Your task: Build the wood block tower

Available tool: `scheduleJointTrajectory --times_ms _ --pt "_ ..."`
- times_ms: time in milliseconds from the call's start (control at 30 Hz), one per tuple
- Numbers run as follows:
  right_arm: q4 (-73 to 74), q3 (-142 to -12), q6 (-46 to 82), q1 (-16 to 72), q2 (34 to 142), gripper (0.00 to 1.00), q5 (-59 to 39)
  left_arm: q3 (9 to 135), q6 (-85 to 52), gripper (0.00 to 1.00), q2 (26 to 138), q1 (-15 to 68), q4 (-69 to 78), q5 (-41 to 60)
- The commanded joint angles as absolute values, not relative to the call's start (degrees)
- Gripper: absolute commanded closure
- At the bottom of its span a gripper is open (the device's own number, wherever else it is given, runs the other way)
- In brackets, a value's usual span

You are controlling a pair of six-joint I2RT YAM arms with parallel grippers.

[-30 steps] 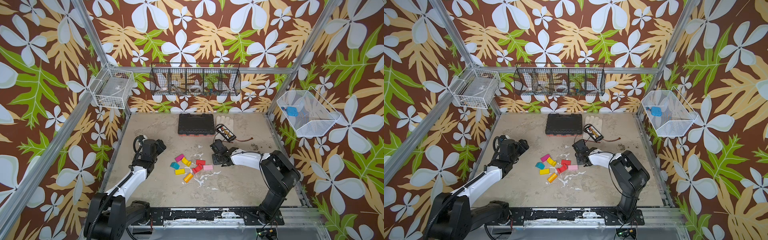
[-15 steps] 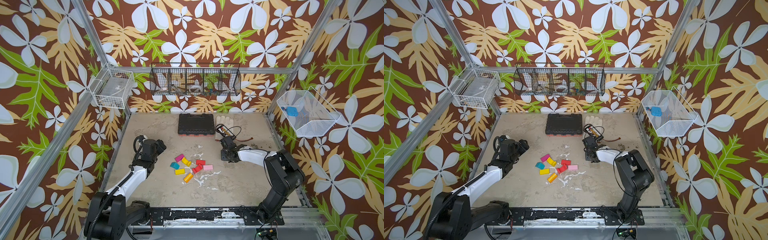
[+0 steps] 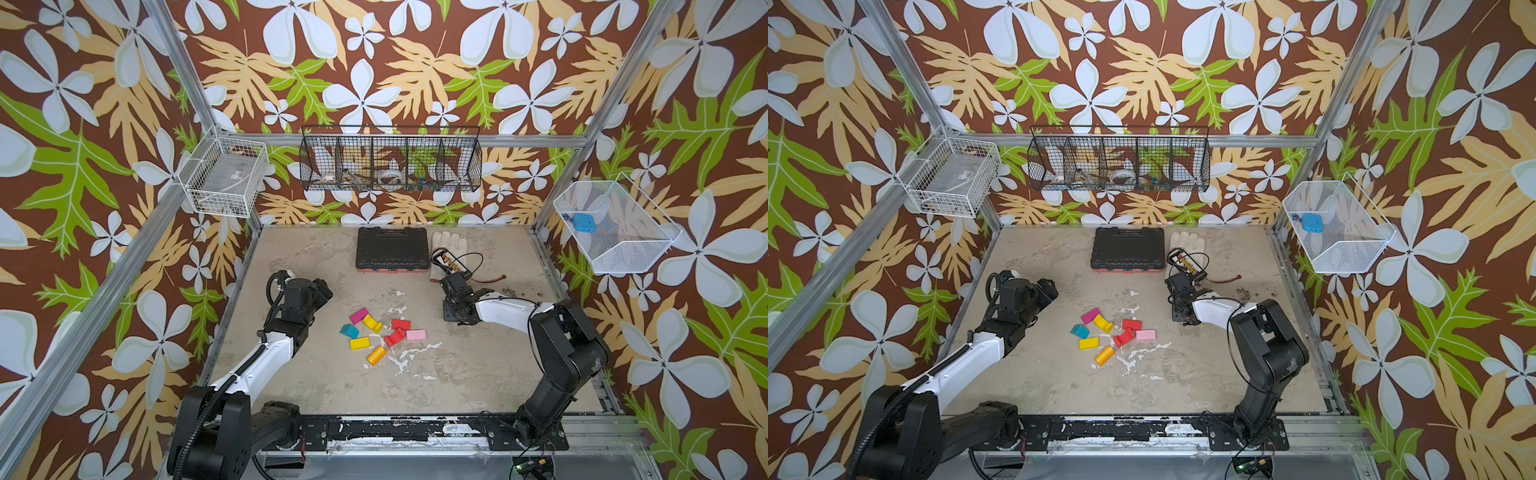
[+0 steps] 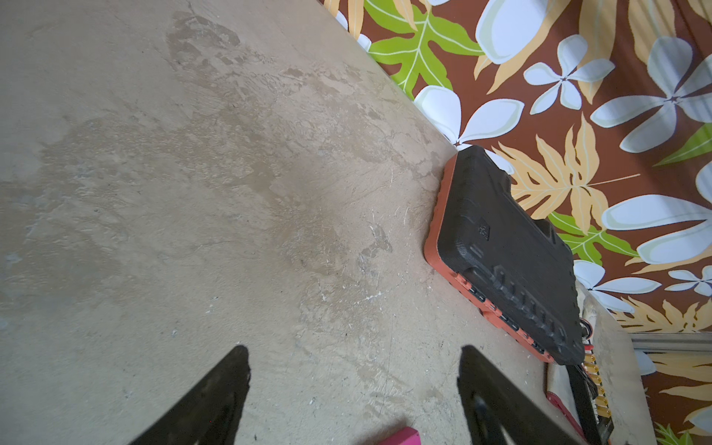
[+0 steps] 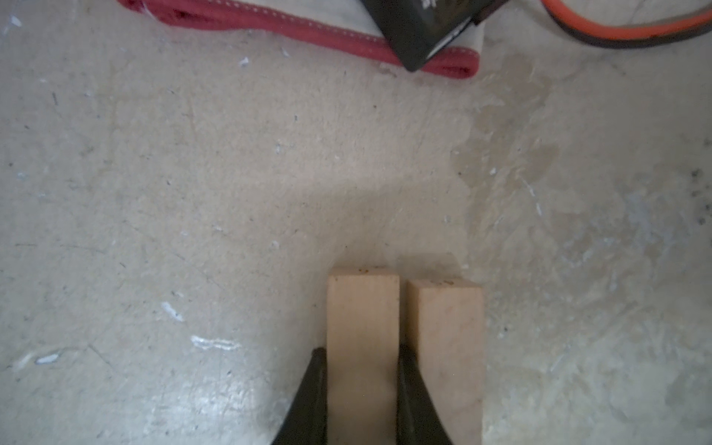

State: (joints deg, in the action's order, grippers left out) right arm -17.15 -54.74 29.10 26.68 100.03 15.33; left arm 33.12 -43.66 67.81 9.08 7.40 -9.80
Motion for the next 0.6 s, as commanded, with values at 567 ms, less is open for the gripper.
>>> scheduleJointTrajectory --times_ms 567 --pt "-19.0 -53.0 29.5 26.7 95.5 0.56 16.2 33.7 -43.8 0.14 67.1 9.1 6.6 -10.3"
